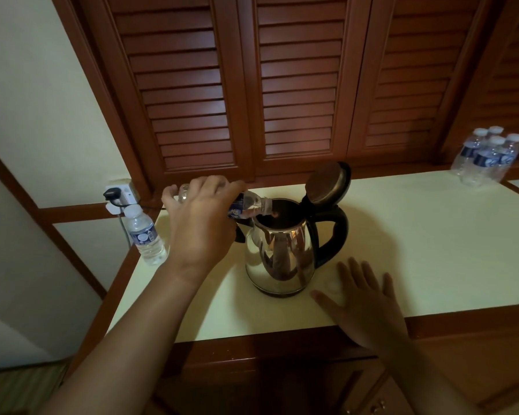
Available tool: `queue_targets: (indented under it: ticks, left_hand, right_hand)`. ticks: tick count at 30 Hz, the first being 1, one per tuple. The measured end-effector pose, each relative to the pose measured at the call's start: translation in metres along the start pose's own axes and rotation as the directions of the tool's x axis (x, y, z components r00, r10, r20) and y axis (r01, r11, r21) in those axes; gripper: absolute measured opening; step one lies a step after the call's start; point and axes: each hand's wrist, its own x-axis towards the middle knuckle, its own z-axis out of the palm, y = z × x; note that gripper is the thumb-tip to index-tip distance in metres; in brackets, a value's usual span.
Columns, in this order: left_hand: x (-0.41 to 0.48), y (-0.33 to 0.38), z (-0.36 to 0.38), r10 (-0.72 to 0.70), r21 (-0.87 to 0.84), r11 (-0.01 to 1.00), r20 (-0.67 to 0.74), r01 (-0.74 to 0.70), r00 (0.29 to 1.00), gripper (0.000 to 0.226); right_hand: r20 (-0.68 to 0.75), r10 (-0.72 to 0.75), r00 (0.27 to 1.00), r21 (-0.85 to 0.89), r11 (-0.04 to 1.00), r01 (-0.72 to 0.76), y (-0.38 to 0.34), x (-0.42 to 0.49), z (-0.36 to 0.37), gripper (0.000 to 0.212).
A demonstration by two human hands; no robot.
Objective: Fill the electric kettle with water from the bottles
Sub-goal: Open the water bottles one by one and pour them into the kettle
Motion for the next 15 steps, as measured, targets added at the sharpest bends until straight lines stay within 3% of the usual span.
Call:
queue_targets:
  ticks: [7,15]
  left_hand:
    - [0.005,0.001,0.001,0.082,0.021,0.996,0.018,-0.082,0.996,0.07]
    - [0.015,0.003,-0.002,0.206,0.071,0.976,0.027,-0.208,0.978,0.061]
  right_hand:
    - [-0.005,-0.002,1.0,-0.003,1.0,0.002,0.0,-0.001,0.001,0.097]
    - [0.0,0.001,1.0,-0.002,1.0,-0.001,0.0,-0.001,-0.001,0.096]
